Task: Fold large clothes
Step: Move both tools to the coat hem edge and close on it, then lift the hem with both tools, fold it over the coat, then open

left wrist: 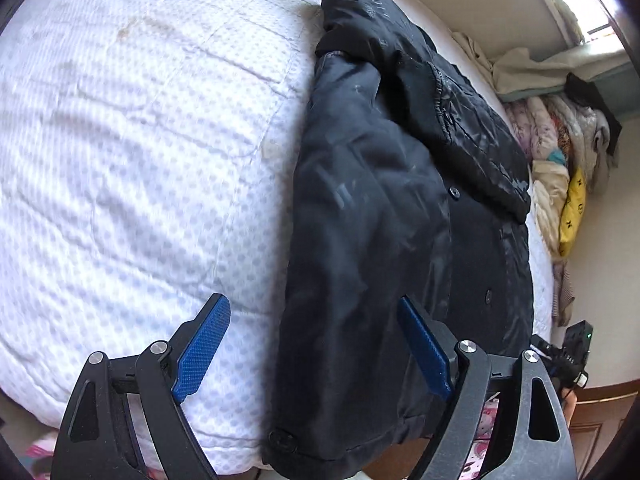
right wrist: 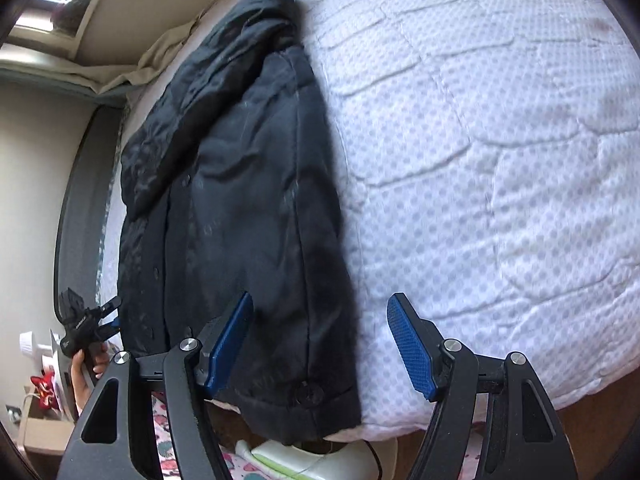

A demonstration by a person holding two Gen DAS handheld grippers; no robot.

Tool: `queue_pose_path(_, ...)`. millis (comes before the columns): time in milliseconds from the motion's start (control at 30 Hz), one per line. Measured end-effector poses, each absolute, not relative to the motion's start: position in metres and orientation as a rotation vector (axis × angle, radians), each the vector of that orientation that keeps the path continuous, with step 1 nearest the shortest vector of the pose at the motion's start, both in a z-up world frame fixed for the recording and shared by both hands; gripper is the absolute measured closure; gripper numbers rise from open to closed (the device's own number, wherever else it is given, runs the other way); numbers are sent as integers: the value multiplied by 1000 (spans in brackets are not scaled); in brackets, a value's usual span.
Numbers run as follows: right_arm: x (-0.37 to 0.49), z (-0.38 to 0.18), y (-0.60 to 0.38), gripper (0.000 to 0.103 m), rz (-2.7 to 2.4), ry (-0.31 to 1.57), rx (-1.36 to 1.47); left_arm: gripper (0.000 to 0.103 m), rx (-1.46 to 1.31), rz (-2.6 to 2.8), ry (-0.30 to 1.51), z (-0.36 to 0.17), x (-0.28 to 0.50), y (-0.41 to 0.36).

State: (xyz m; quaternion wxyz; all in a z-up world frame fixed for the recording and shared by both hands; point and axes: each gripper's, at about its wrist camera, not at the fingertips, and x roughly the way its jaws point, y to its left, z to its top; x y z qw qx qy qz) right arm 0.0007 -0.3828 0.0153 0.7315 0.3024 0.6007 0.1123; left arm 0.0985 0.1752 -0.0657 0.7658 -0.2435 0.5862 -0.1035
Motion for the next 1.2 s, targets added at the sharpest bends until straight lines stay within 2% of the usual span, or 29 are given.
queue_pose_path(400,-11,-6,-369,34,382,1428,765,17,-676,-361,1331,-76,71,170)
queue_pose_path(533,-17,-6,-360,34,420,1423,802,20,-699,-392,1333,-78,60,160)
queue_pose_path(567,-18,-6,-358,36,431,1421,815,23,-685,-385,1324,-77,59,158)
queue_pose_path(600,-18,-7,-356,42,442,1421,827,26,-682,-383,1319,-76,59,157)
queue_pose_path(633,-18,-8,-354,48,451,1417,844,35,-688,-385,1317,-77,59,157)
queue_pose_path(667,-17,-10,-351,59,452,1416,852,49,-700,-393,1324,-80,59,156)
queue_pose_path(700,-17,-11,-350,68,446,1413,853,57,-705,-404,1332,-82,59,155)
queue_pose_path(733,-17,-11,-351,71,441,1403,855,67,-713,-420,1341,-85,58,155)
queue_pose_path(800,-15,-8,-350,82,449,1384,860,73,-708,-433,1338,-85,58,151)
queue_pose_path(900,-15,4,-346,89,479,1337,823,79,-704,-465,1304,-77,55,150)
queue_pose_path(1200,-34,32,-347,94,550,1229,844,82,-661,-482,1236,-40,32,157)
